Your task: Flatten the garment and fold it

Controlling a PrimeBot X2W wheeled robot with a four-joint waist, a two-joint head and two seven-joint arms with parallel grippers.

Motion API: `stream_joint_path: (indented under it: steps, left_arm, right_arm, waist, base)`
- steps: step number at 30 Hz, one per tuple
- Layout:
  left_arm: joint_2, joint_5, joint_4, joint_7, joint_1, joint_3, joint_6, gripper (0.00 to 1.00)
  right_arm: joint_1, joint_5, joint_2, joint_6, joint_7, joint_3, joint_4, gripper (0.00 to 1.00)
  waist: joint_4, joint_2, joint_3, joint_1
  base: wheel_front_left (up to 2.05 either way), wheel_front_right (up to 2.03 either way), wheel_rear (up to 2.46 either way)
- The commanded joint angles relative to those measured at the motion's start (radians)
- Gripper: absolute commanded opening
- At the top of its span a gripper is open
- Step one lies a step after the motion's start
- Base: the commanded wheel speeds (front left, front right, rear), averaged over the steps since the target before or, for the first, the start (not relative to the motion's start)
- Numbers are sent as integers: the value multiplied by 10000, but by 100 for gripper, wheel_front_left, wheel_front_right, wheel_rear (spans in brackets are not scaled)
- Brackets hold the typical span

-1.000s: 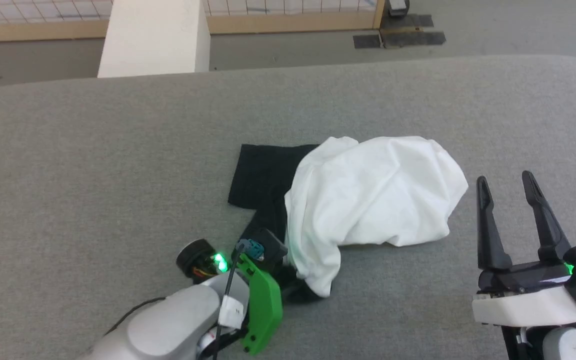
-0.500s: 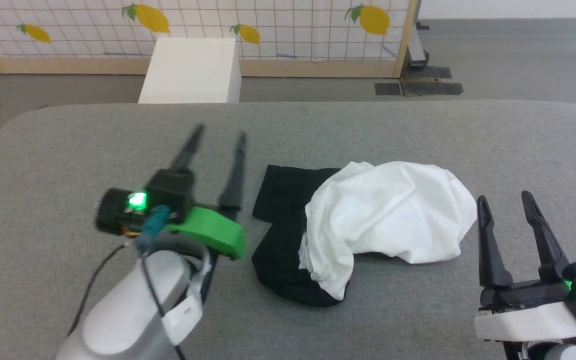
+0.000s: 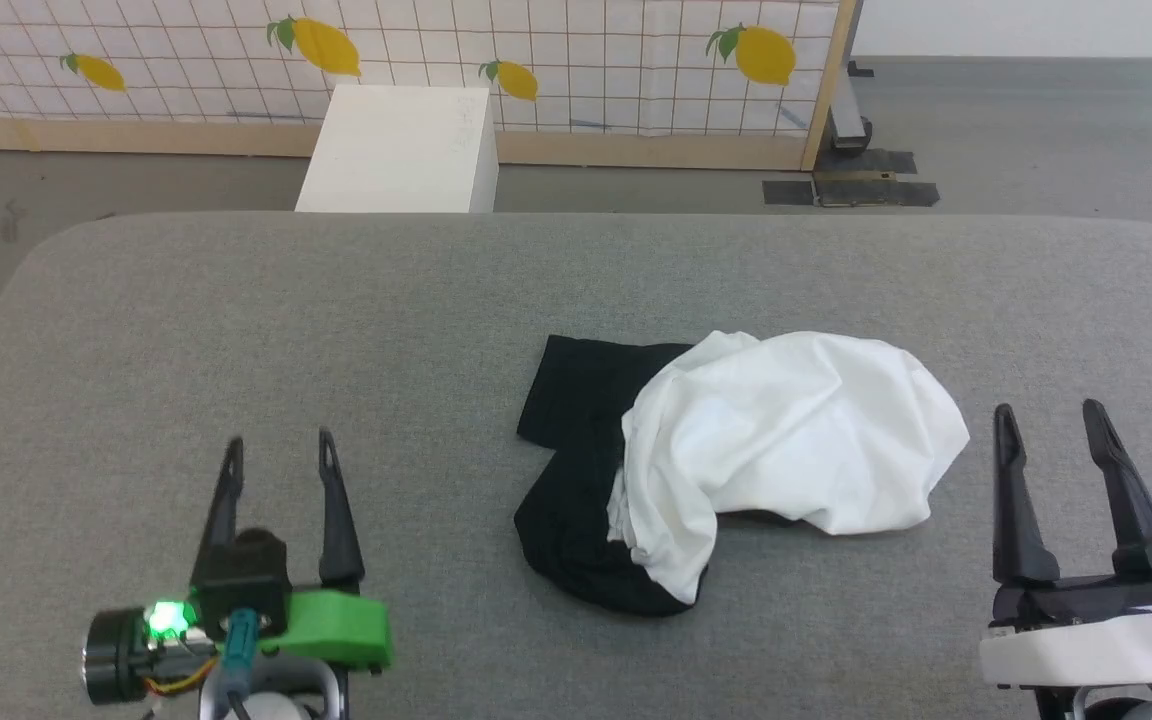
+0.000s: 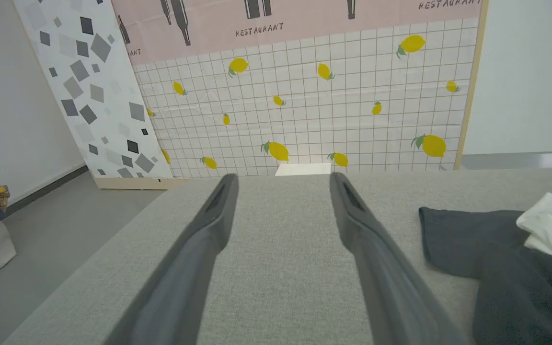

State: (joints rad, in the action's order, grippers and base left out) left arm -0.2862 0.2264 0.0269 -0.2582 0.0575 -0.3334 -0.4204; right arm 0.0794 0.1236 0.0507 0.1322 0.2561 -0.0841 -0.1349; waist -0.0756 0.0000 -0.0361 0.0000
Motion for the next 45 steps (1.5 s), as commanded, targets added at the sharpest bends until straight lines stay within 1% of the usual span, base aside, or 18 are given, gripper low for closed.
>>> stream_joint_path:
  steps: [1, 5, 7, 11, 12, 14, 17, 20, 23, 25, 28, 30, 35, 38, 41, 42, 43, 45]
  left_arm:
    - [126, -116, 103, -35, -226, 128, 167, 100]
    - [514, -291, 210, -35, -297, 693, 673, 100]
    - [639, -386, 161, -35, 56, 810, 1168, 100]
    - [639, -446, 1033, -35, 1315, 668, 2306, 100]
    - [558, -484, 1763, -3, 2199, 407, 2908, 100]
    - [587, -309, 2507, 518, 3065, 88, 3619, 100]
    - [565, -37, 3439, 1693, 4324, -388, 4729, 100]
    - [465, 164, 4219, 2946, 5350, -1005, 5310, 100]
    - [401, 718, 4860, 4302, 6039, -1753, 5486, 100]
    - [293, 1308, 4986, 5097, 6466, -2684, 5502, 100]
    - [-57, 2444, 5094, 6253, 7020, -4186, 5506, 100]
    - [-265, 3199, 5147, 6825, 7339, -4944, 5507, 100]
    - [-799, 4293, 5367, 7836, 7970, -6840, 5509, 100]
    - [-1184, 4899, 5410, 8673, 8195, -8280, 5509, 100]
    - [-1504, 5556, 5263, 8930, 8376, -8934, 5509, 100]
    - [-1618, 5696, 5156, 8953, 8435, -9094, 5510, 43]
    - [-1691, 5781, 5061, 8889, 8474, -9180, 5510, 0]
    - [-1860, 5955, 4820, 8539, 8529, -9295, 5510, 0]
  right_arm:
    - [103, 30, -5, -15, 57, -53, 50, 100]
    - [83, 60, -5, -15, 57, -57, 71, 100]
    - [38, 63, -5, -15, 57, -85, 54, 100]
    - [-107, 16, -5, -15, 57, 0, 67, 100]
    - [-213, 3, -5, -15, 57, 54, 78, 100]
    - [-308, 2, -5, -15, 57, 108, 81, 100]
    - [-434, 15, -5, -15, 57, 203, 77, 100]
    - [-550, 55, -5, -15, 57, 252, 99, 100]
    - [-652, 102, -5, -15, 57, 288, 126, 100]
    - [-734, 115, -5, -15, 57, 335, 142, 100]
    - [-917, 144, -5, -15, 57, 426, 164, 100]
    - [-1064, 167, -5, -15, 57, 497, 180, 100]
    - [-1387, 235, -5, -15, 57, 613, 222, 100]
    - [-1457, 278, -5, -15, 57, 662, 250, 100]
    - [-1442, 312, -5, -15, 57, 601, 258, 100]
    - [-1421, 316, -5, -15, 57, 558, 261, 100]
    - [-1391, 314, -5, -15, 57, 512, 265, 100]
    - [-1327, 287, -5, -15, 57, 504, 292, 100]
  waist:
    - [-4, 0, -12, 0]
    - [-6, 0, -92, 0]
    - [-46, 0, -178, 0]
    - [-67, 0, -341, 0]
    - [-24, 0, -426, 0]
    - [49, 0, -515, 0]
    - [204, 0, -697, 0]
    - [385, 0, -896, 0]
    - [565, 0, -1088, 0]
    - [689, 0, -1229, 0]
    - [877, 0, -1472, 0]
    - [1011, 0, -1649, 0]
    - [1363, 0, -2042, 0]
    - [1526, 0, -2153, 0]
    - [1560, 0, -2180, 0]
    - [1528, 0, -2164, 0]
    - [1477, 0, -2134, 0]
    - [1366, 0, -2035, 0]
  base:
    - [0, 0, 0]
    - [0, 0, 0]
    - [0, 0, 0]
    - [0, 0, 0]
    - [0, 0, 0]
    - [0, 0, 0]
    - [0, 0, 0]
    - [0, 0, 0]
    - [0, 0, 0]
    - [0, 0, 0]
    - [0, 0, 0]
    - [0, 0, 0]
    - [0, 0, 0]
    - [0, 0, 0]
    - [0, 0, 0]
    - [0, 0, 0]
    - [0, 0, 0]
    - [0, 0, 0]
